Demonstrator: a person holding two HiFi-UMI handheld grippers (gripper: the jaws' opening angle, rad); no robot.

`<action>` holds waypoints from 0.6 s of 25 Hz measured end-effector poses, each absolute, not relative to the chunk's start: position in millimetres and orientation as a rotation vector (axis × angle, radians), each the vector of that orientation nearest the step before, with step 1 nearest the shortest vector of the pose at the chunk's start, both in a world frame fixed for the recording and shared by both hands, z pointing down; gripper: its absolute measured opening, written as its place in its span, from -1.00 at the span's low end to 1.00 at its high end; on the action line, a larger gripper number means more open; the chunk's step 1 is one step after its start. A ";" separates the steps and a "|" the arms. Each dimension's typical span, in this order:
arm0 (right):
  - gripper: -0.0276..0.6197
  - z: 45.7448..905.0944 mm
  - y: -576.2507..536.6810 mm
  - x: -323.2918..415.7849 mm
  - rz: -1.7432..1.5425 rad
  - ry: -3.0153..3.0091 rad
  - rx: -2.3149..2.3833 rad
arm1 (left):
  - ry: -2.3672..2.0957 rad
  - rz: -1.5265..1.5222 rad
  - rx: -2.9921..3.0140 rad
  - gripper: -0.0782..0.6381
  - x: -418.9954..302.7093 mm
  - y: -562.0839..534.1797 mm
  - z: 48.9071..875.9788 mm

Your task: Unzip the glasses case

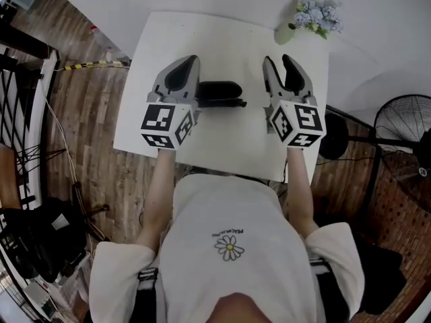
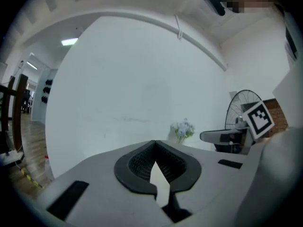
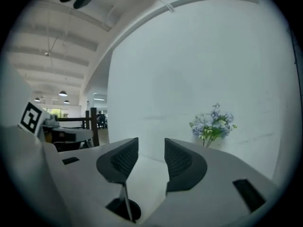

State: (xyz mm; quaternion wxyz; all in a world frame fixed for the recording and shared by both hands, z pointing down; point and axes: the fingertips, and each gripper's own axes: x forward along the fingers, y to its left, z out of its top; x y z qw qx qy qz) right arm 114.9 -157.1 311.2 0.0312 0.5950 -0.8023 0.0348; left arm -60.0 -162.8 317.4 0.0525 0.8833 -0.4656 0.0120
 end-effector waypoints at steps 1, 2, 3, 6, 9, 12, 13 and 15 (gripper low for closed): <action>-0.47 302.4 -150.6 117.8 0.088 -2.490 1.850 | -1.453 -0.017 2.704 -0.75 -56.5 -165.5 302.1; -0.51 295.4 -144.2 120.9 0.060 -2.491 1.874 | -1.490 -0.066 2.714 -0.75 -53.6 -166.1 288.7; -0.56 290.7 -138.4 124.5 0.034 -2.476 1.908 | -1.523 -0.106 2.723 -0.75 -50.7 -164.5 277.8; -0.77 288.7 -123.4 132.7 -0.032 -2.399 1.994 | -1.586 -0.133 2.793 -0.75 -39.1 -151.7 264.9; -0.89 294.0 -108.1 137.5 -0.065 -2.340 2.042 | -1.621 -0.141 2.851 -0.75 -31.6 -140.0 263.5; -0.90 301.3 -97.8 143.7 -0.065 -2.301 2.063 | -1.636 -0.157 2.861 -0.75 -29.1 -137.1 263.6; -0.90 303.5 -95.6 146.4 -0.067 -2.287 2.067 | -1.638 -0.151 2.863 -0.75 -28.1 -137.5 264.1; -0.90 306.3 -92.9 150.7 -0.070 -2.270 2.072 | -1.640 -0.142 2.863 -0.75 -26.9 -138.8 265.1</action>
